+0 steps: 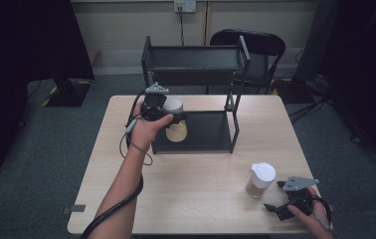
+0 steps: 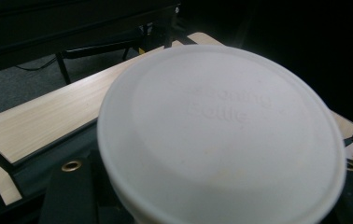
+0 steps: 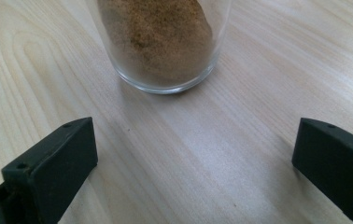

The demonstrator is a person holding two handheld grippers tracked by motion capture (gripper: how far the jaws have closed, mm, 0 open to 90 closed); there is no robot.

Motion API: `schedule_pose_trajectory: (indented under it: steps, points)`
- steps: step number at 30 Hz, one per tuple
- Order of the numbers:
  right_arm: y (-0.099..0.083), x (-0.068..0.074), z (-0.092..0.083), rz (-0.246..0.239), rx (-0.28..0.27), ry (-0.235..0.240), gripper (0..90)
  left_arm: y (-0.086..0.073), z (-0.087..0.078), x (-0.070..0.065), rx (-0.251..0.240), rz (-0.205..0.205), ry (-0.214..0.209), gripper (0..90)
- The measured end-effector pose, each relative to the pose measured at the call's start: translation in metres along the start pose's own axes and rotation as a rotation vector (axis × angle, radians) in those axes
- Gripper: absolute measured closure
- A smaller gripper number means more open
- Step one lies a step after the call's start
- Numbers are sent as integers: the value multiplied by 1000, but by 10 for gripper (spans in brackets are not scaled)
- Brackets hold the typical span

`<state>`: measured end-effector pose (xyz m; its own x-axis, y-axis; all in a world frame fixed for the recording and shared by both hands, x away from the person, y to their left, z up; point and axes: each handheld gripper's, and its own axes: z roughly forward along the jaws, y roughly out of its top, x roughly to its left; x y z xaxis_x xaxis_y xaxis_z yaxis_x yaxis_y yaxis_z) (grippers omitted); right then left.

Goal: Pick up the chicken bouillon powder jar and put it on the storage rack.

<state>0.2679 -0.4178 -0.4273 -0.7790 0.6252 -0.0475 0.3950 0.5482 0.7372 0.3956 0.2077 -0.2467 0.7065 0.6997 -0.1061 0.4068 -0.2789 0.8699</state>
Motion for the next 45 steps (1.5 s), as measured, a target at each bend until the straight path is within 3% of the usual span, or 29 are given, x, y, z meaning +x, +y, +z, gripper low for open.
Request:
schedule_pose_trajectory:
  steps: [29,45]
  points:
    - [0,0,0,0,0,0,0,62,-21,-7,1,42,9,339]
    - [0,0,0,0,0,0,0,88,-37,-10,-7,54,27,338]
